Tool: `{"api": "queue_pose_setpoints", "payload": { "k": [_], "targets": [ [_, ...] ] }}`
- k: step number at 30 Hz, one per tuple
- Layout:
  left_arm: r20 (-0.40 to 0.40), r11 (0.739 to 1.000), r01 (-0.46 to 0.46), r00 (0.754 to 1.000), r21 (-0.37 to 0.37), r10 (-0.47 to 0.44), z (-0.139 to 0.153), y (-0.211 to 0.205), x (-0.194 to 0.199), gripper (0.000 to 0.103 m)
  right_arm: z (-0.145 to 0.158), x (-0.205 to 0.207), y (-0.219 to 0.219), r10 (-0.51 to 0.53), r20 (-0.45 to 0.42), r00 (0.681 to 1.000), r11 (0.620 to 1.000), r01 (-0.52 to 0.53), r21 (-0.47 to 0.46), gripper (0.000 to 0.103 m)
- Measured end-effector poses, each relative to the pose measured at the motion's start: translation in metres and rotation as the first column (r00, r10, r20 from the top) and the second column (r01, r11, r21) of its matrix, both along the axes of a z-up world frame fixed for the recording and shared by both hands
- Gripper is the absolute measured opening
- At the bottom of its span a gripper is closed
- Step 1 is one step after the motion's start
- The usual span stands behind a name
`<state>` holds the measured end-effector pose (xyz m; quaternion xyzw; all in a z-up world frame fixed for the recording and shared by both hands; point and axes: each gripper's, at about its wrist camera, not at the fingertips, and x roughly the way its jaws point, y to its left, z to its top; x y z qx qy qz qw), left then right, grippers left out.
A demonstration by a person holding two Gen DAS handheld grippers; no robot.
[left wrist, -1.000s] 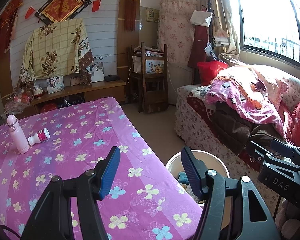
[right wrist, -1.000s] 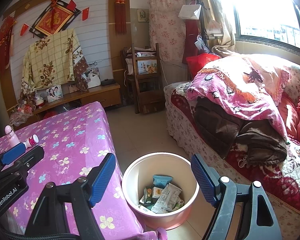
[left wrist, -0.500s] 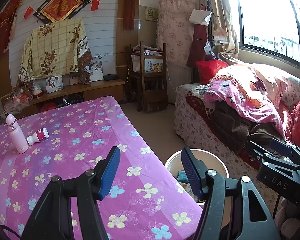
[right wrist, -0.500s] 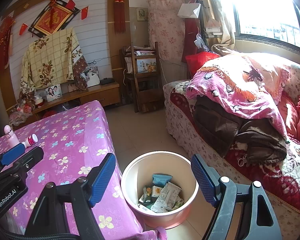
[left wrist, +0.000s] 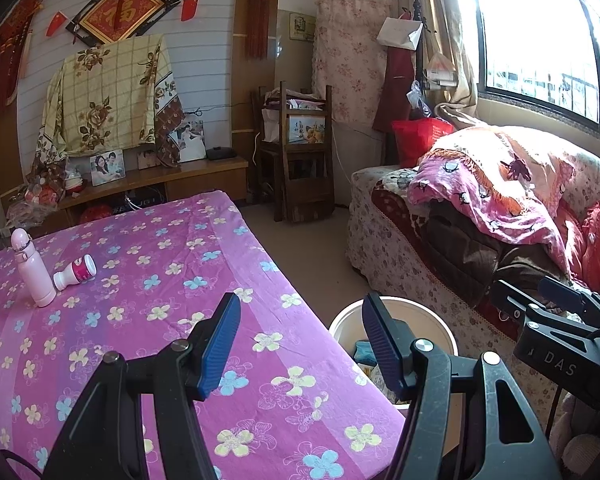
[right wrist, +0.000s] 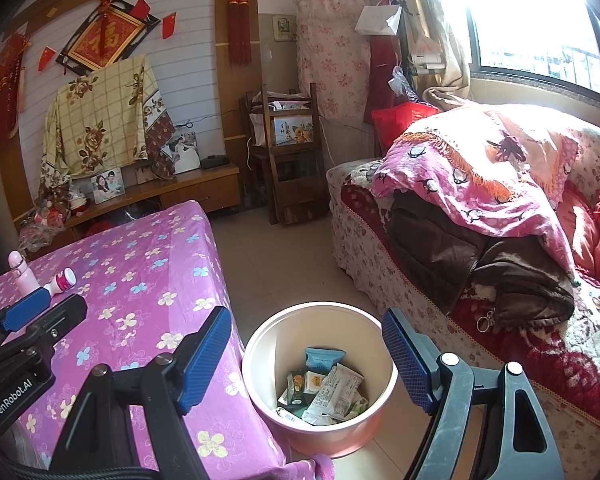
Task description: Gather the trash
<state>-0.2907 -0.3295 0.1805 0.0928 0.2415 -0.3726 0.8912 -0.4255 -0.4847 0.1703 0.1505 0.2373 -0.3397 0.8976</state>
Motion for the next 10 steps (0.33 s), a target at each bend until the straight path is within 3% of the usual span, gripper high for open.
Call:
{"api": "queue_pose_setpoints", "payload": {
  "k": [10],
  "targets": [
    [-0.016,1.0,0.012,1.0,-0.001,-0.012,-0.0047,-0.0012,0.0037,0.064,-0.0053,0.002,0.0005,0.0,-0.009,1.0,1.0,0.0,0.005,0.081]
  ]
}}
